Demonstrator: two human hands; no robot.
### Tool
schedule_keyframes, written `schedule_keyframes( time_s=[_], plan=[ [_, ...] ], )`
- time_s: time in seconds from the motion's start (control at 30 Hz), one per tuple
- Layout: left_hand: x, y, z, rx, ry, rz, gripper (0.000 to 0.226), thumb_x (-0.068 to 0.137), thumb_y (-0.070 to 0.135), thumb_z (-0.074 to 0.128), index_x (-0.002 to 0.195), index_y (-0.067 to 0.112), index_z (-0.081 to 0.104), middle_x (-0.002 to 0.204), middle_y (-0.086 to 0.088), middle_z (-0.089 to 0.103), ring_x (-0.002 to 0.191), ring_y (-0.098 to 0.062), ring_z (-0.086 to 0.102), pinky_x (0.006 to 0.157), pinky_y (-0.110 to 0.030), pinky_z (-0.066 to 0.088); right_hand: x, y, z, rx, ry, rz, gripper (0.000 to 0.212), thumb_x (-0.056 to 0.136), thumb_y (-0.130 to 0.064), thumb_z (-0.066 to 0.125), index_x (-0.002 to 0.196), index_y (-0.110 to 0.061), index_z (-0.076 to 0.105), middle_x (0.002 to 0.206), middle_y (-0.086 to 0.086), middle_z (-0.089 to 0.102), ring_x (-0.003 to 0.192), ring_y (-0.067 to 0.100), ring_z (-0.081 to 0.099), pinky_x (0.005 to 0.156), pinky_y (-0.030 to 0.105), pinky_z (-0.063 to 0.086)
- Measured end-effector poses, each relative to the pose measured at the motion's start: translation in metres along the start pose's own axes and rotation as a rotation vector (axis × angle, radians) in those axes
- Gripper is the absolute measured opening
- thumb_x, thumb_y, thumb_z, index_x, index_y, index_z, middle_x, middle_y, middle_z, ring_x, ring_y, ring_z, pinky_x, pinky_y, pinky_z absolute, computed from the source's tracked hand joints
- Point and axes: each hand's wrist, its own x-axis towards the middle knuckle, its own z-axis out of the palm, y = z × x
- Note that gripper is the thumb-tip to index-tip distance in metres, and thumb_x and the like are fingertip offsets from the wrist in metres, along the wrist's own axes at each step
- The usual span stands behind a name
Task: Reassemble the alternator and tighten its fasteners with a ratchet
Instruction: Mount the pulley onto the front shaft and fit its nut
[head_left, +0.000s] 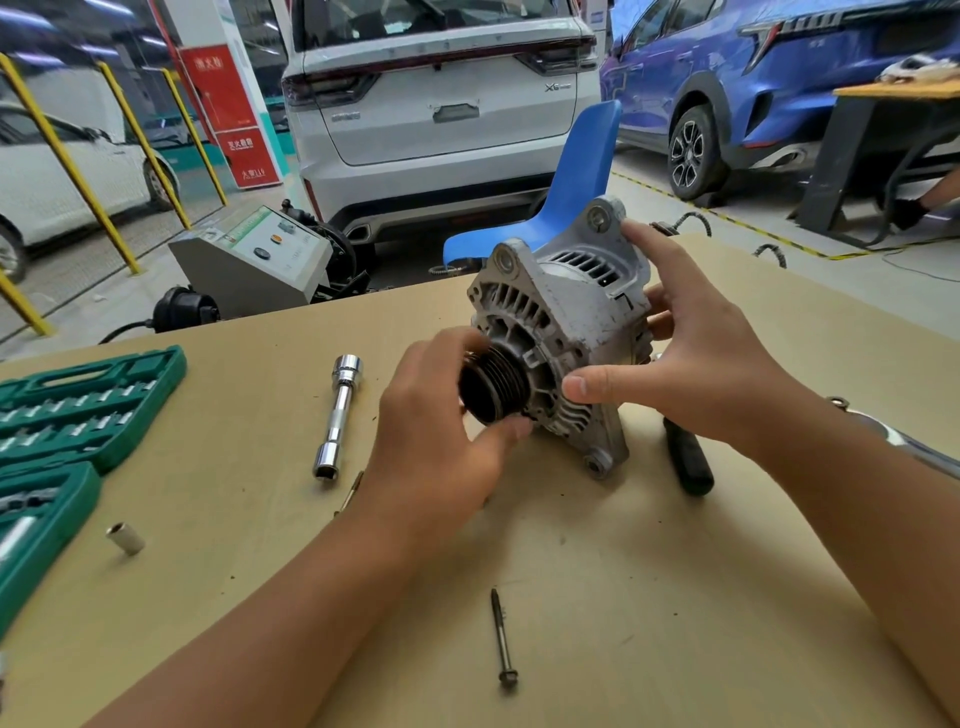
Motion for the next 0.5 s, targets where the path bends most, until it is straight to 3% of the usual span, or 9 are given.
schedule_keyframes(
  time_s=[0.03, 0.1, 0.13, 0.2, 0.27, 0.33, 0.4, 0.47, 0.5],
  plan=[
    [-0.002, -0.0039, 0.0017, 0.084, 0.018, 0.073, 0.074, 0.07, 0.042, 0.091, 0.132, 0.036, 0.05, 0.117, 0.015, 0.056, 0.101, 0.001, 0.058, 0.081, -0.018, 0.053, -0.0001, -0.0002, 0.0, -0.001, -0.003, -0.001, 0.125, 0.036, -0.072, 0.085, 0.144, -0.067, 0.021, 0.108, -0.036, 0.05, 0.096, -0.01, 0.053, 0.077, 0.019, 0.043],
    [-0.0022, -0.0003, 0.0, -0.042, 0.002, -0.075, 0.086, 0.067, 0.07, 0.081, 0.139, 0.041, 0.043, 0.114, 0.018, 0.06, 0.099, 0.002, 0.063, 0.079, -0.018, 0.055, -0.0006, 0.0, -0.0004, -0.002, -0.011, -0.004, 0.126, 0.036, -0.072, 0.086, 0.144, -0.067, 0.021, 0.108, -0.034, 0.051, 0.097, -0.009, 0.054, 0.076, 0.02, 0.043],
    [0.001, 0.0021, -0.0015, -0.209, -0.021, -0.222, 0.084, 0.068, 0.08, 0.071, 0.137, 0.038, 0.048, 0.105, 0.016, 0.068, 0.09, 0.0, 0.069, 0.073, -0.022, 0.058, -0.0005, 0.0002, -0.0009, -0.001, -0.013, -0.003, 0.126, 0.036, -0.072, 0.086, 0.144, -0.067, 0.021, 0.109, -0.033, 0.052, 0.098, -0.008, 0.054, 0.076, 0.02, 0.043],
    [0.0056, -0.003, -0.0001, -0.37, -0.04, -0.333, 0.058, 0.078, 0.074, 0.065, 0.116, 0.03, 0.064, 0.088, 0.005, 0.075, 0.079, -0.011, 0.074, 0.073, -0.042, 0.063, -0.0005, 0.0004, -0.0012, 0.0, -0.015, 0.002, 0.127, 0.036, -0.072, 0.086, 0.144, -0.067, 0.02, 0.109, -0.033, 0.051, 0.098, -0.007, 0.054, 0.076, 0.019, 0.043],
    [0.004, -0.0016, -0.0022, -0.246, 0.009, -0.173, 0.04, 0.077, 0.053, 0.078, 0.108, 0.034, 0.062, 0.097, 0.009, 0.074, 0.09, -0.01, 0.072, 0.08, -0.043, 0.062, -0.0003, 0.0009, -0.0004, -0.002, -0.011, 0.004, 0.127, 0.036, -0.071, 0.086, 0.144, -0.067, 0.02, 0.108, -0.034, 0.05, 0.098, -0.008, 0.053, 0.076, 0.019, 0.043],
    [0.0014, -0.0039, -0.0014, -0.02, 0.025, 0.039, 0.068, 0.068, 0.048, 0.088, 0.126, 0.041, 0.052, 0.116, 0.017, 0.062, 0.105, -0.002, 0.062, 0.085, -0.028, 0.057, 0.0, 0.0007, 0.0004, -0.004, -0.006, 0.002, 0.126, 0.036, -0.071, 0.086, 0.144, -0.067, 0.021, 0.108, -0.035, 0.049, 0.097, -0.008, 0.053, 0.077, 0.019, 0.043],
    [-0.0009, 0.0006, -0.0011, -0.115, 0.025, -0.113, 0.08, 0.065, 0.067, 0.082, 0.132, 0.048, 0.044, 0.12, 0.02, 0.06, 0.1, 0.001, 0.066, 0.074, -0.018, 0.056, 0.0001, 0.0002, 0.0008, -0.007, -0.004, 0.0, 0.125, 0.036, -0.071, 0.085, 0.144, -0.066, 0.022, 0.107, -0.035, 0.049, 0.096, -0.007, 0.053, 0.078, 0.02, 0.043],
    [0.0029, 0.0021, 0.0013, -0.48, -0.002, -0.345, 0.068, 0.076, 0.073, 0.071, 0.127, 0.031, 0.054, 0.11, 0.003, 0.072, 0.081, -0.011, 0.076, 0.061, -0.029, 0.061, -0.0002, 0.0, 0.0001, -0.002, -0.006, 0.006, 0.126, 0.036, -0.071, 0.085, 0.144, -0.066, 0.022, 0.108, -0.033, 0.05, 0.097, -0.005, 0.054, 0.077, 0.02, 0.044],
    [0.0039, 0.0016, 0.0022, -0.521, -0.002, -0.378, 0.058, 0.083, 0.068, 0.07, 0.121, 0.025, 0.059, 0.105, -0.005, 0.074, 0.075, -0.017, 0.077, 0.059, -0.035, 0.062, -0.0003, 0.0001, 0.0001, 0.004, -0.007, 0.011, 0.126, 0.036, -0.07, 0.085, 0.144, -0.066, 0.022, 0.109, -0.031, 0.051, 0.097, -0.004, 0.055, 0.077, 0.021, 0.045]
  ],
)
